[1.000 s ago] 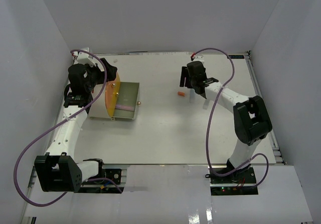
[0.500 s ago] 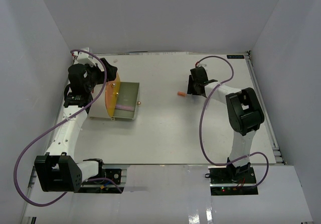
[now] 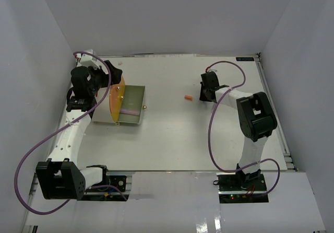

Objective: Sort the stationery into containers
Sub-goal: Pick up the pen from the center of the board.

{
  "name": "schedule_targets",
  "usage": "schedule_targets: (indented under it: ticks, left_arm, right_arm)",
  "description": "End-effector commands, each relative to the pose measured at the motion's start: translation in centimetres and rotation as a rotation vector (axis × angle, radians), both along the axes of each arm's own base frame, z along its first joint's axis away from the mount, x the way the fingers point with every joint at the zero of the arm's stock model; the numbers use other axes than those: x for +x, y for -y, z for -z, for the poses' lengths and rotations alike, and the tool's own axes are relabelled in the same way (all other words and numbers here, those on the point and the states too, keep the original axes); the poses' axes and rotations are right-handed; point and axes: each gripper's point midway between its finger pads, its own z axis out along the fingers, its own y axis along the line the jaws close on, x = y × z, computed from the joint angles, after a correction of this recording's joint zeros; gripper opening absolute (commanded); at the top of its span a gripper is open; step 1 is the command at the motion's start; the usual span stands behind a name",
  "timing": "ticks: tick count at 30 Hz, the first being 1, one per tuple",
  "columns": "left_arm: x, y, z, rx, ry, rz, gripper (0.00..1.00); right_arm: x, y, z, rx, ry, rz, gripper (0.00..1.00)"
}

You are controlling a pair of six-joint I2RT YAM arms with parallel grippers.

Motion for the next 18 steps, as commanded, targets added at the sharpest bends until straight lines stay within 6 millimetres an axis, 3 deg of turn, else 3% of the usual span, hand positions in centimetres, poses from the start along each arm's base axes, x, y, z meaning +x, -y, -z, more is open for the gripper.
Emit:
schedule_targets:
  ticks: [1,5,6,8,9,12,13,15,16,18]
  left_arm:
    - [-1.2,0.3,4.1,-0.03,-0.153,0.012,0.98]
    - [-1.2,0.2,4.1,-0.029,-0.151,0.009,0.98]
    - [-1.2,0.2,4.1,-0.03,-0.153,0.007,0.98]
    - [-1.2,0.2,4.1,-0.032,-0.154,0.008,0.98]
    - [-1.2,0.3,4.1,-0.032,-0.154,0.01,0.98]
    - [-1.3,0.3,4.3,-0.034,-0.157,0.011,0.98]
    - [-1.3,0.3,4.2,-0.036,-0.156,0.01,0.98]
    - [-1.3,0.2,4.2,-0.033,-0.154,0.006,0.98]
    - [-1.3,0.2,4.2,-0.033,-0.154,0.006,0.98]
    - [-1.3,0.2,3.9,-0.034,-0.147,0.005,0.98]
  right_arm:
    - [-0.3,-1.3,-4.2,0.043,0.095,-0.035,0.1]
    - [-1.7,-5.6,-8.9,0.148,0.198,-0.117,0.09]
    - [-2.1,-8.2,-11.4,0.208,0.265,-0.171,0.09]
    - [-3.1,-11.3,-13.5,0.28,0.3,-0.218,0.09]
    - [-4.0,-14.3,-15.2,0.331,0.329,-0.274,0.1]
    - [-5.4,-18.9,-16.9,0.43,0.353,-0.319,0.13]
    - [-6.3,-21.6,-18.7,0.488,0.381,-0.363,0.13]
    - [-7.1,-24.7,-18.5,0.546,0.353,-0.393,0.16]
    - [-8.0,-27.0,-20.1,0.592,0.372,-0.426,0.18]
    - [-9.1,-29.9,-19.4,0.632,0.351,-0.442,0.2]
